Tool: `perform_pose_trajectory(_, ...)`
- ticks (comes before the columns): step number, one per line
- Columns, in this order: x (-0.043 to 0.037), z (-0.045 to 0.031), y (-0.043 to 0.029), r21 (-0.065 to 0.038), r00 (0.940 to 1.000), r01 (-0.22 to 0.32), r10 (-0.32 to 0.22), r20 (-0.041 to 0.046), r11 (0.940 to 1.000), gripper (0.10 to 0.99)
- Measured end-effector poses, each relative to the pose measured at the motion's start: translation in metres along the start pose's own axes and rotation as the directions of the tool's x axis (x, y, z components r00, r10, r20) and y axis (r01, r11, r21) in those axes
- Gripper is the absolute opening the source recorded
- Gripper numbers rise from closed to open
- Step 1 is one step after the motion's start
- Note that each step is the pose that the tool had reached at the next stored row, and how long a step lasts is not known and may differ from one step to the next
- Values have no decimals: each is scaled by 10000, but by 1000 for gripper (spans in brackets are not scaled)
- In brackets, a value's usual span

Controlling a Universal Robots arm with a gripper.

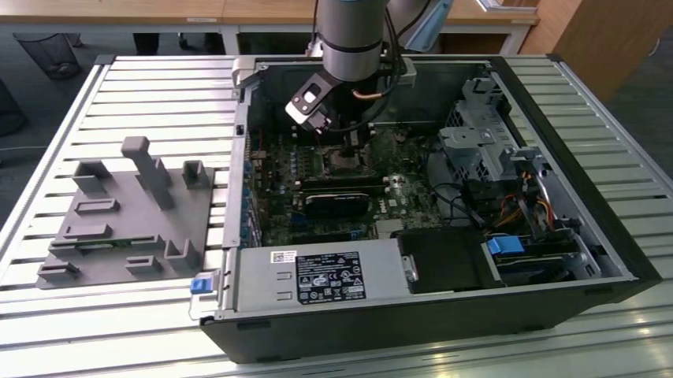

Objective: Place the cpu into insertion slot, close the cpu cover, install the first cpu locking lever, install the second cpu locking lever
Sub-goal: 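Close the cpu cover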

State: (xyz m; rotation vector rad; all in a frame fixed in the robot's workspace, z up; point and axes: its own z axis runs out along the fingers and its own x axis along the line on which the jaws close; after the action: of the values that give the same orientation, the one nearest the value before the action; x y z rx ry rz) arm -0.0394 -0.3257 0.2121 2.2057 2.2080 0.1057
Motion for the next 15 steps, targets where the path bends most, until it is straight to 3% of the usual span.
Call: perform_pose_trajectory(15,1,-34,2,1,10000,-1,1,-22,10000,106)
